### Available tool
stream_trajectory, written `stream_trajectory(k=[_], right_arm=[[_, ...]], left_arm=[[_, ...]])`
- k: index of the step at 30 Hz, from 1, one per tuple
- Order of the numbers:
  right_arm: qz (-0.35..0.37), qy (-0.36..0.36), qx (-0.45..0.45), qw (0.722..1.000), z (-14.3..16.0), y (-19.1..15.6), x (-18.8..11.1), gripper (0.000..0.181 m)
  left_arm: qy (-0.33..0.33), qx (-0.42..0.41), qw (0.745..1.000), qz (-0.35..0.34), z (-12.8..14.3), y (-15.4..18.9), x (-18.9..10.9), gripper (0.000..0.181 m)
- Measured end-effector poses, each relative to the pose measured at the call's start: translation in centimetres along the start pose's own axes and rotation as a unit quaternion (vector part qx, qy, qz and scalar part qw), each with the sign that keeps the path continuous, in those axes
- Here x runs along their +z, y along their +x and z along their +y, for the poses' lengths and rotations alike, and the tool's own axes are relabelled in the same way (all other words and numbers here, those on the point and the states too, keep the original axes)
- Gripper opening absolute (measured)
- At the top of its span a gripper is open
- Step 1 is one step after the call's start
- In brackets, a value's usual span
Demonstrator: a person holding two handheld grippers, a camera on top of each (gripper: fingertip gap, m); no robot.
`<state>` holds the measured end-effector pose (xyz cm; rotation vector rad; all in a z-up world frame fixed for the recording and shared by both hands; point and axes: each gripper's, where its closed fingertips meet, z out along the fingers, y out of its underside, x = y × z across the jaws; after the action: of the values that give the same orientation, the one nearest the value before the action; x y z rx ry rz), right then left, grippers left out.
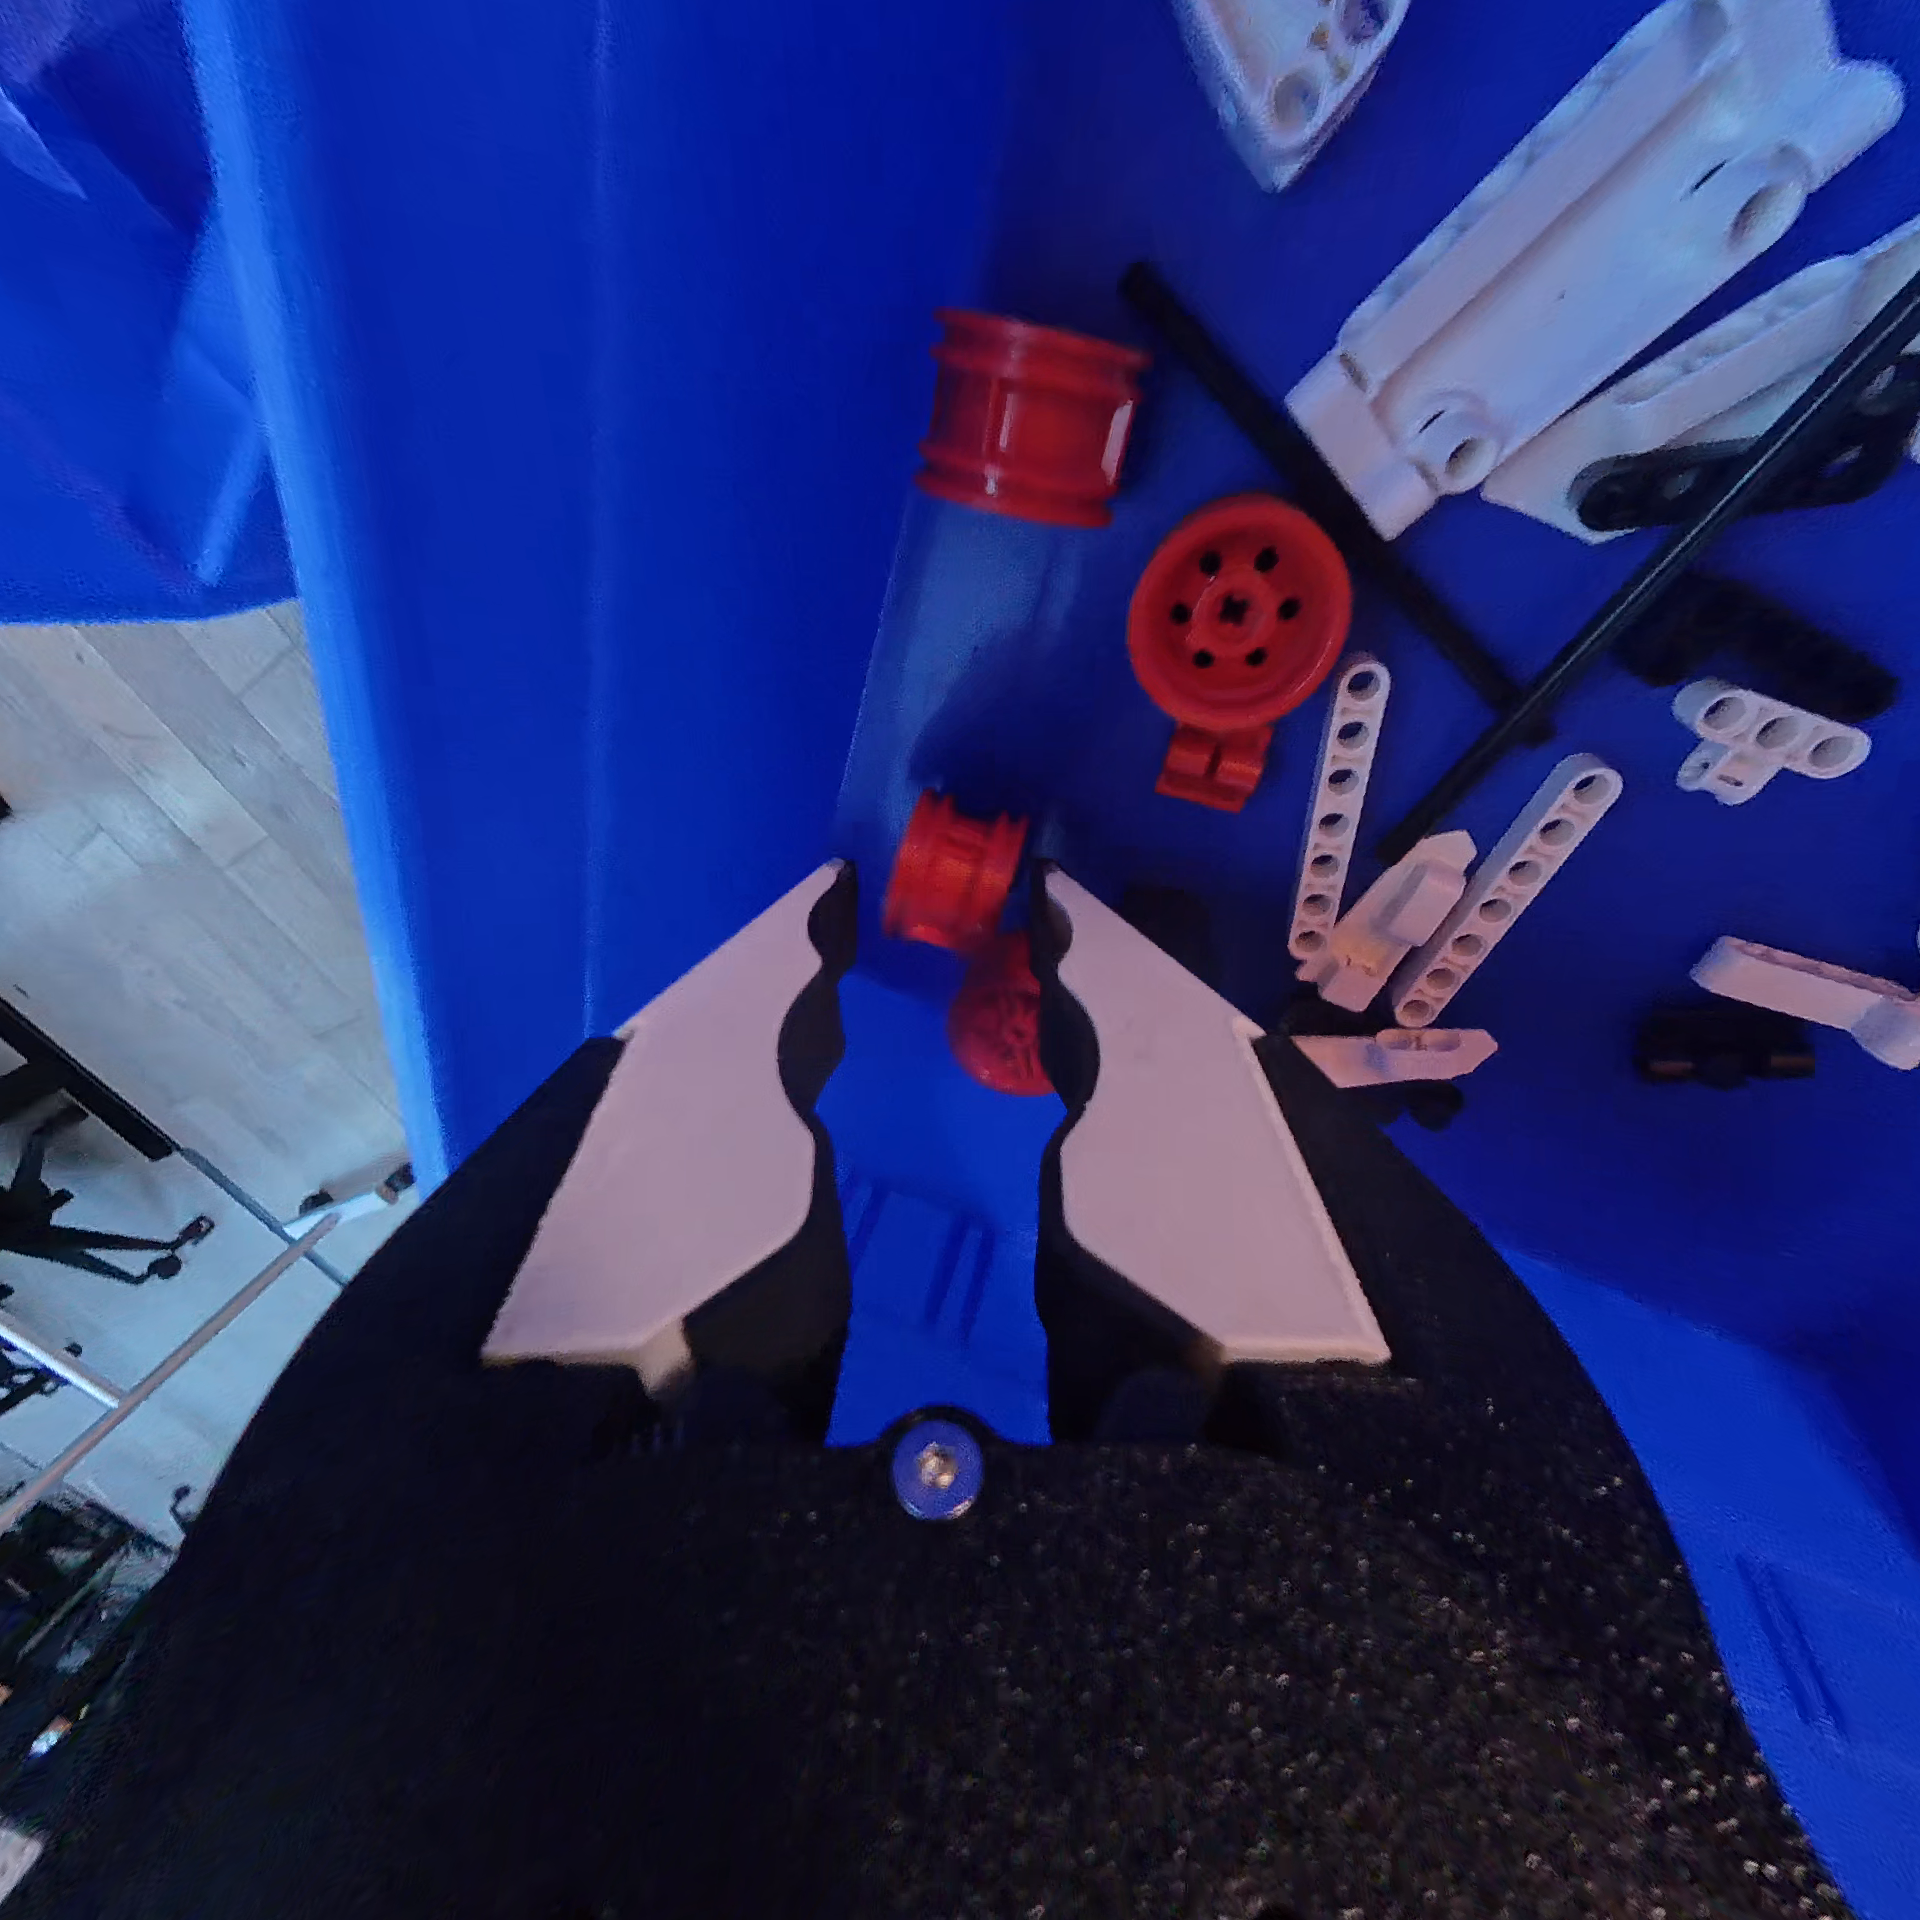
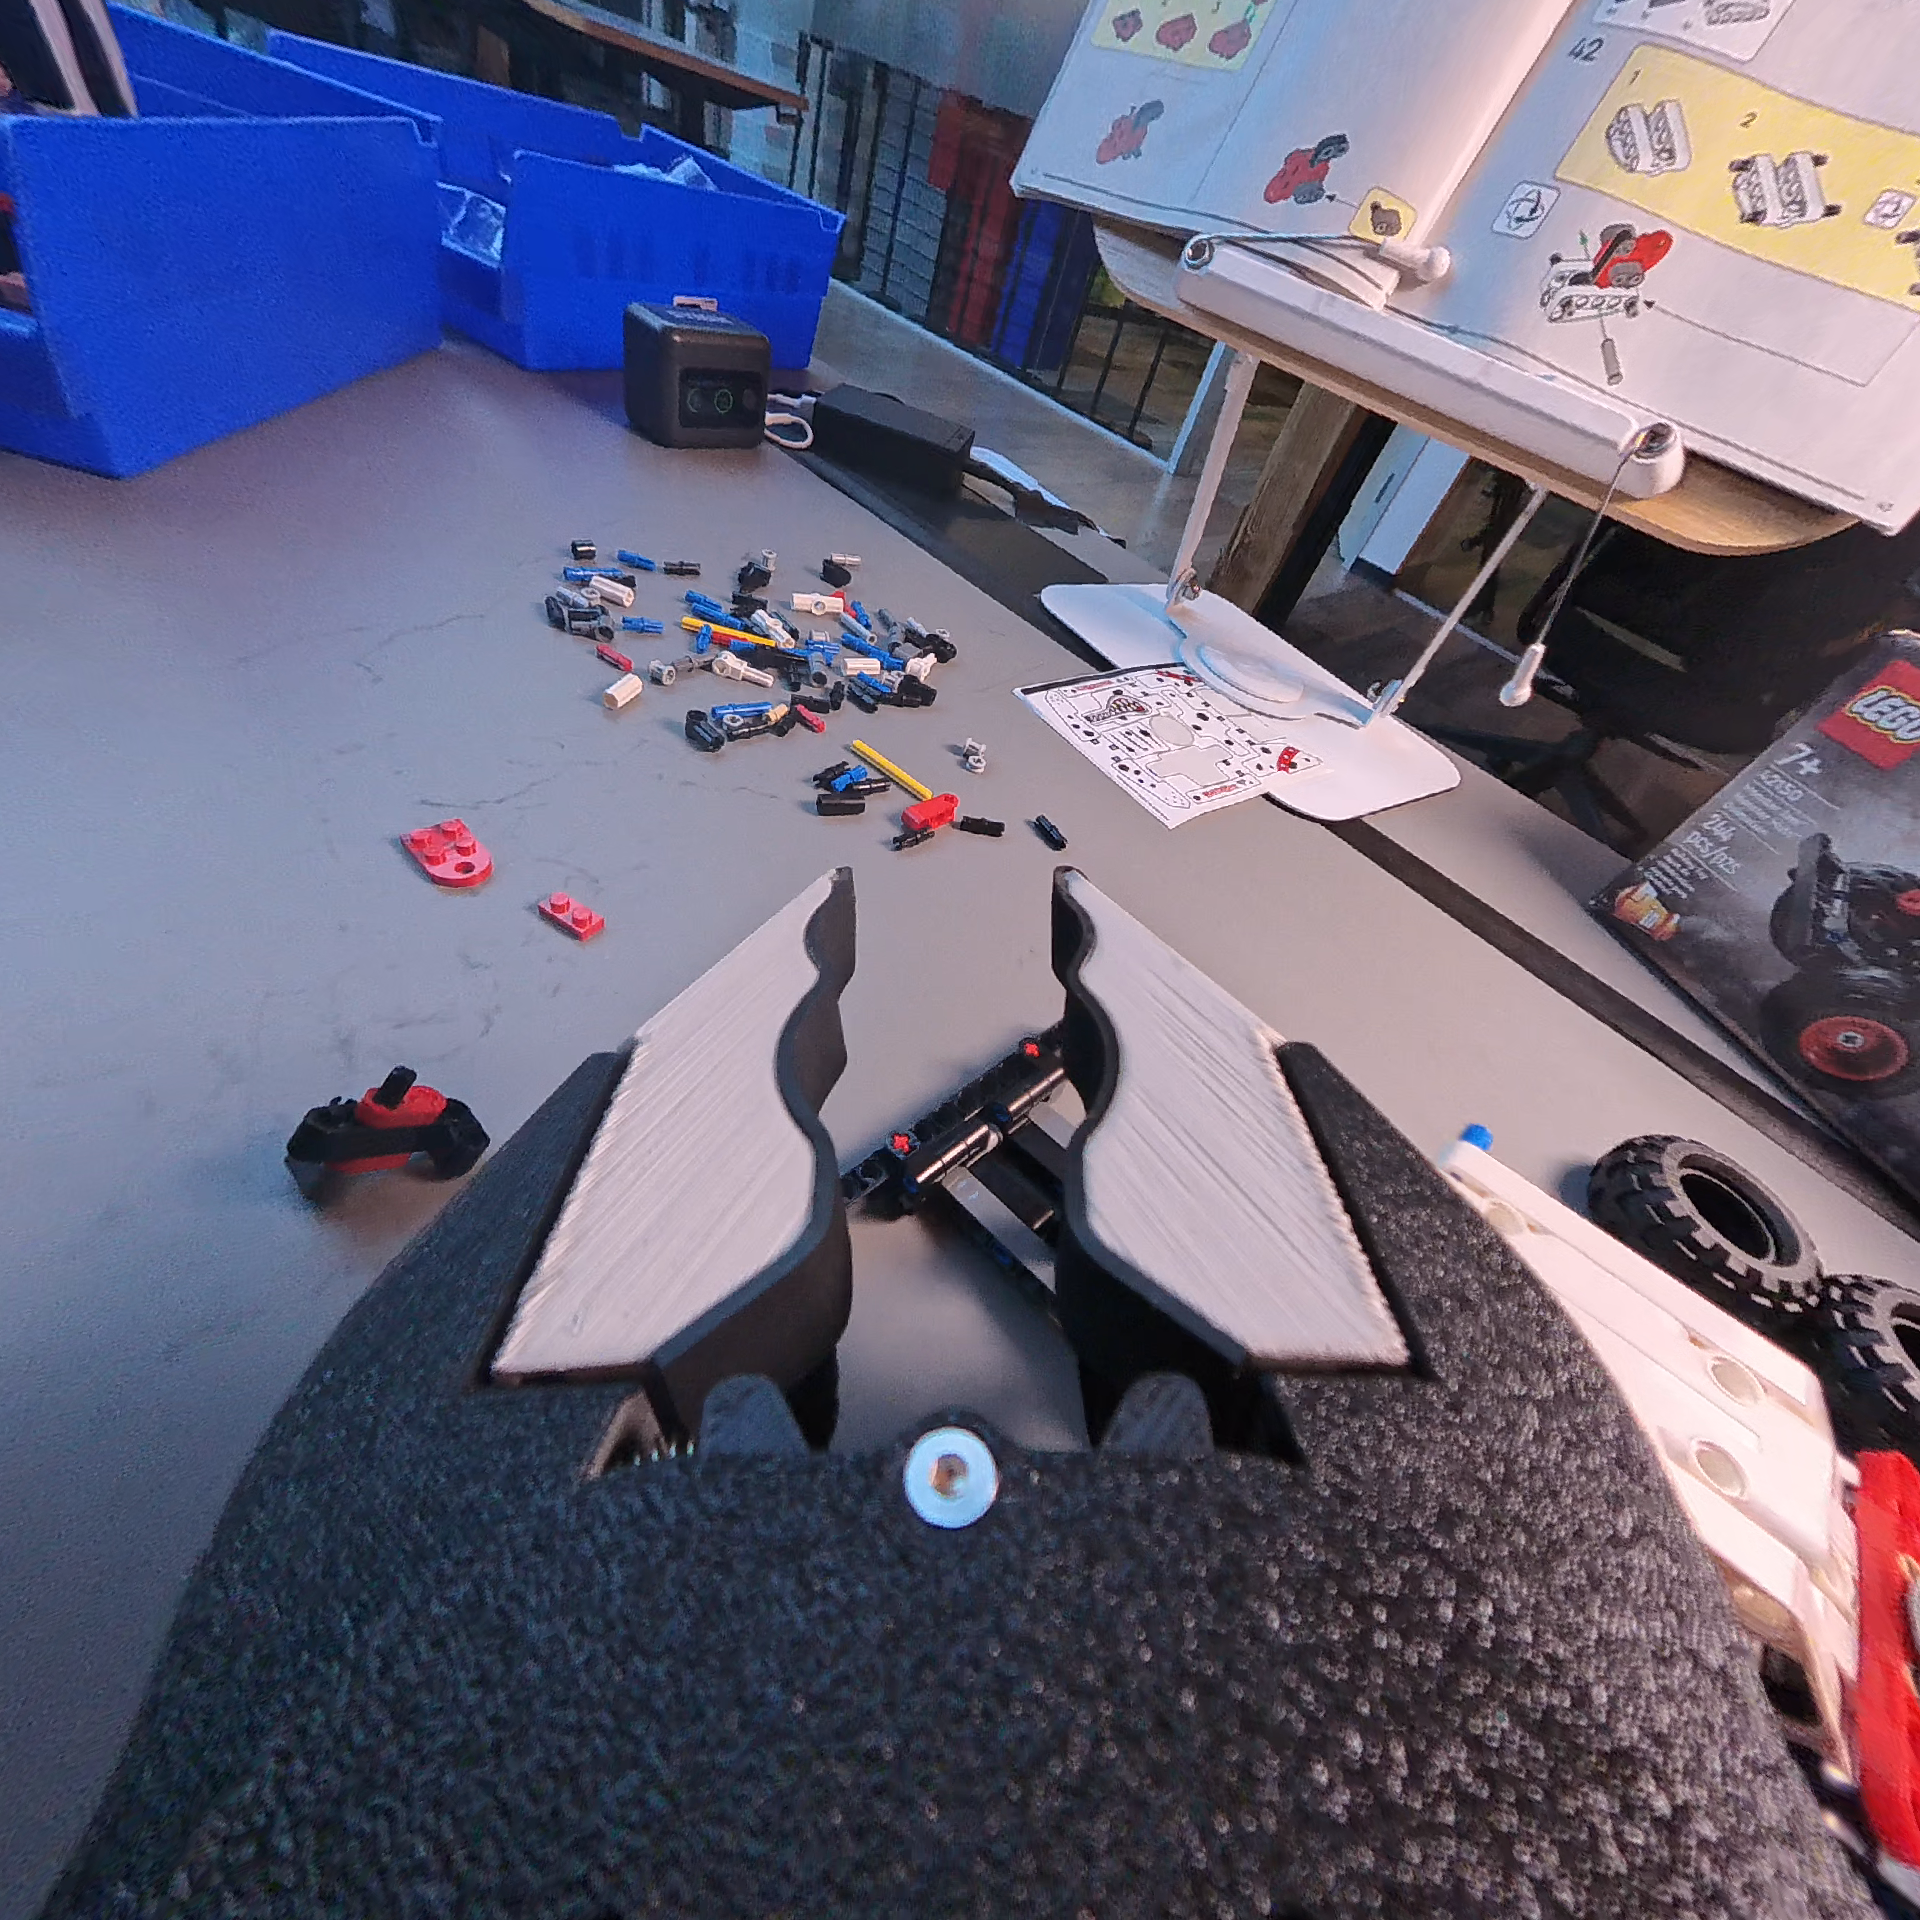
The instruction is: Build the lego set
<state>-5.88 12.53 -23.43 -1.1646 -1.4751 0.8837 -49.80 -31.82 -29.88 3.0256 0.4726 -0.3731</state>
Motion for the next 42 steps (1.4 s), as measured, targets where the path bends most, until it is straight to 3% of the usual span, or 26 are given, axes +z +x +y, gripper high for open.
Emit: stream_trajectory(k=[4, 8, 13, 17, 20, 22, 25, 27, 29, 32, 36, 42], right_arm=[[-0.004, -0.005, -0.017, 1.000, 0.0, -0.5, 0.3, 0.037], [-0.002, -0.005, -0.019, 1.000, 0.1, -0.4, 0.2, 0.037], [0.006, 0.000, -0.007, 1.000, 0.0, 0.2, -0.2, 0.037], [0.006, 0.004, -0.004, 1.000, -0.1, 0.3, -0.4, 0.037], [0.010, 0.011, -0.011, 1.000, -0.6, 0.4, -0.8, 0.037], [0.012, 0.019, -0.009, 1.000, -0.9, 0.6, -1.1, 0.037], [0.005, 0.036, 0.007, 0.999, -1.5, 0.6, -1.3, 0.037], [-0.002, 0.045, 0.007, 0.999, -2.0, 0.3, -1.5, 0.037], [-0.006, 0.050, -0.001, 0.999, -2.5, -0.1, -1.7, 0.037], [-0.009, 0.059, -0.013, 0.998, -3.1, -0.6, -2.2, 0.037], [-0.019, 0.073, -0.033, 0.997, -4.3, -1.4, -2.6, 0.037], [-0.123, 0.117, -0.110, 0.979, -8.5, -6.1, -2.3, 0.036]], left_arm=[[0.047, 0.063, 0.996, 0.039, -1.8, 2.9, -0.5, 0.036], [0.017, 0.098, 0.993, 0.057, -2.0, 4.3, 0.2, 0.039], [0.001, 0.095, 0.990, 0.101, -1.9, 4.7, 0.5, 0.020], [0.003, 0.085, 0.985, 0.151, -1.8, 4.9, 0.3, 0.016], [0.071, 0.060, 0.971, 0.222, -2.1, 6.0, -2.4, 0.016], [0.205, 0.053, 0.922, 0.324, -3.7, 8.1, -7.7, 0.016], [0.433, 0.079, 0.761, 0.476, -4.8, 11.4, -19.3, 0.016], [0.525, 0.111, 0.651, 0.538, -3.8, 13.4, -25.6, 0.016], [0.569, 0.149, 0.578, 0.566, -2.9, 15.9, -29.3, 0.016], [0.595, 0.190, 0.509, 0.592, -2.6, 19.4, -32.1, 0.016], [0.598, 0.211, 0.451, 0.628, -4.1, 23.5, -33.8, 0.016], [0.552, 0.153, 0.351, 0.741, -10.0, 32.2, -33.6, 0.015]])
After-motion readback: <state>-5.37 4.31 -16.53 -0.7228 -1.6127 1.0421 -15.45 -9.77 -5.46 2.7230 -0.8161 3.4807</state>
